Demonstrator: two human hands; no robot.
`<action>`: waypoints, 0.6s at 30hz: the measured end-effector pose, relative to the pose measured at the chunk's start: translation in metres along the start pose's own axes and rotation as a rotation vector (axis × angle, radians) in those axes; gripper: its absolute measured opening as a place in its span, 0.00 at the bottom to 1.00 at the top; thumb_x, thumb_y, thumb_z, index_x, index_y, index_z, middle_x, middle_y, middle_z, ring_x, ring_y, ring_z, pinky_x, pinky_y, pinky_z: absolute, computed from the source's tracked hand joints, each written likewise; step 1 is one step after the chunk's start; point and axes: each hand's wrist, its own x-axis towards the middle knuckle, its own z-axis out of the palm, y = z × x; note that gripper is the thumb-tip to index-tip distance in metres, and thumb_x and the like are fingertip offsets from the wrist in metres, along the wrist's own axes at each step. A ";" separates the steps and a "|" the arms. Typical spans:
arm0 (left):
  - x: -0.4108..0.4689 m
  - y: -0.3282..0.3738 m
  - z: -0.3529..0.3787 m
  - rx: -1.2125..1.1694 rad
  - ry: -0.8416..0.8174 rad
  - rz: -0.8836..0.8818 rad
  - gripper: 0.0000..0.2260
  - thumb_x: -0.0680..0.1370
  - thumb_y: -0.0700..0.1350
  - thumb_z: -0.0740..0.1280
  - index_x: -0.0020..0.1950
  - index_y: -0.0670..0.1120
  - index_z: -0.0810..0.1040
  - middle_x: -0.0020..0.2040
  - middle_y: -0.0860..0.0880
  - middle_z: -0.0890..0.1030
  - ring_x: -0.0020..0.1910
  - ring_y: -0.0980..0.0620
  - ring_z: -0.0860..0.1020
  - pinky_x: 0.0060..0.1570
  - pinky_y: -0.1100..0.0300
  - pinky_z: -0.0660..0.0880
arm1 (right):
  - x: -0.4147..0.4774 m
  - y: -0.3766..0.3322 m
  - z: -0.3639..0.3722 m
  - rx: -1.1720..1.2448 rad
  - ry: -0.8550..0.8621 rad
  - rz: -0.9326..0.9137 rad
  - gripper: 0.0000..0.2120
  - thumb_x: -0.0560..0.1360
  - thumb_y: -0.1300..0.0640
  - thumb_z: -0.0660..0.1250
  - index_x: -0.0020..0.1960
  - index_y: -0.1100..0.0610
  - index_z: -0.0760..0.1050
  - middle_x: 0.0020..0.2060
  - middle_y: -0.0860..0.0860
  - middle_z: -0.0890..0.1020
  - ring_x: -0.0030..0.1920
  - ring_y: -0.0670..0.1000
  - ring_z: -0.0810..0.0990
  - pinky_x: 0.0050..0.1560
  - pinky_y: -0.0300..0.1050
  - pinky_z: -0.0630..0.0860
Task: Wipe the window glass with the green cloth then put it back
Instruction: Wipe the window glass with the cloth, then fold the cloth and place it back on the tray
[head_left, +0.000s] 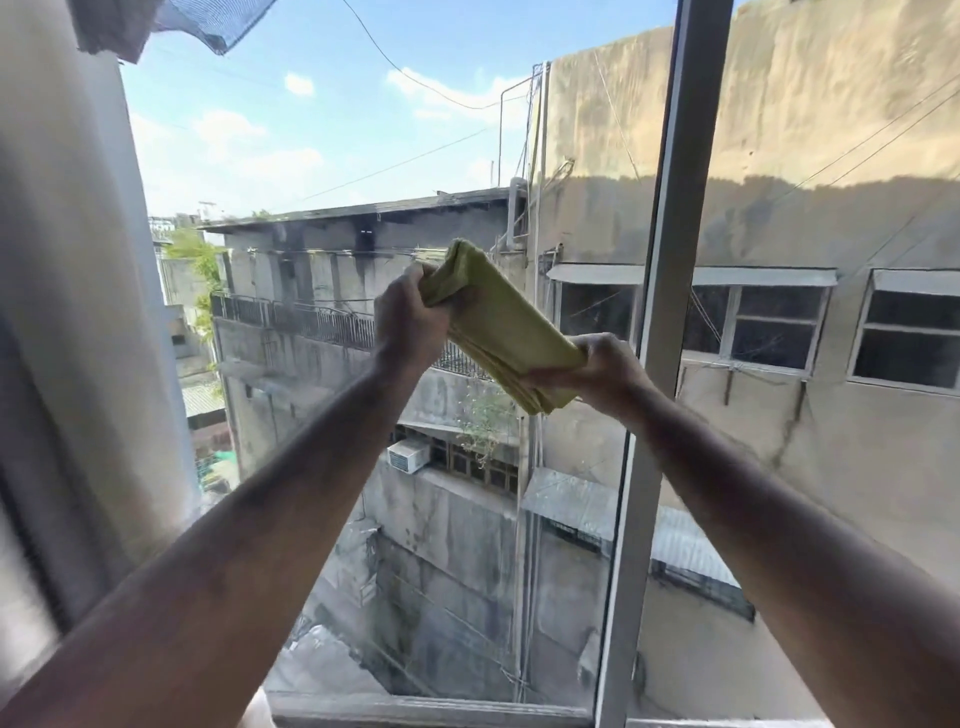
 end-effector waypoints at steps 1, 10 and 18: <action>-0.008 -0.011 -0.003 -0.030 -0.022 -0.073 0.17 0.76 0.46 0.78 0.60 0.40 0.81 0.53 0.43 0.86 0.47 0.45 0.83 0.37 0.66 0.77 | -0.004 0.006 0.004 0.153 -0.047 0.068 0.11 0.65 0.49 0.86 0.42 0.50 0.87 0.30 0.43 0.84 0.29 0.42 0.80 0.28 0.29 0.72; -0.150 -0.131 -0.012 -0.290 -0.130 -0.549 0.15 0.71 0.53 0.81 0.49 0.46 0.82 0.43 0.49 0.85 0.41 0.51 0.84 0.37 0.59 0.83 | -0.102 0.059 0.095 0.739 -0.198 0.467 0.16 0.68 0.56 0.83 0.53 0.57 0.84 0.39 0.48 0.90 0.38 0.46 0.88 0.36 0.40 0.85; -0.356 -0.255 0.007 -0.152 -0.351 -0.800 0.09 0.74 0.52 0.80 0.47 0.47 0.89 0.33 0.52 0.84 0.28 0.58 0.79 0.24 0.65 0.79 | -0.259 0.159 0.216 0.672 -0.353 0.810 0.05 0.79 0.64 0.74 0.54 0.59 0.84 0.44 0.53 0.88 0.38 0.47 0.88 0.39 0.41 0.87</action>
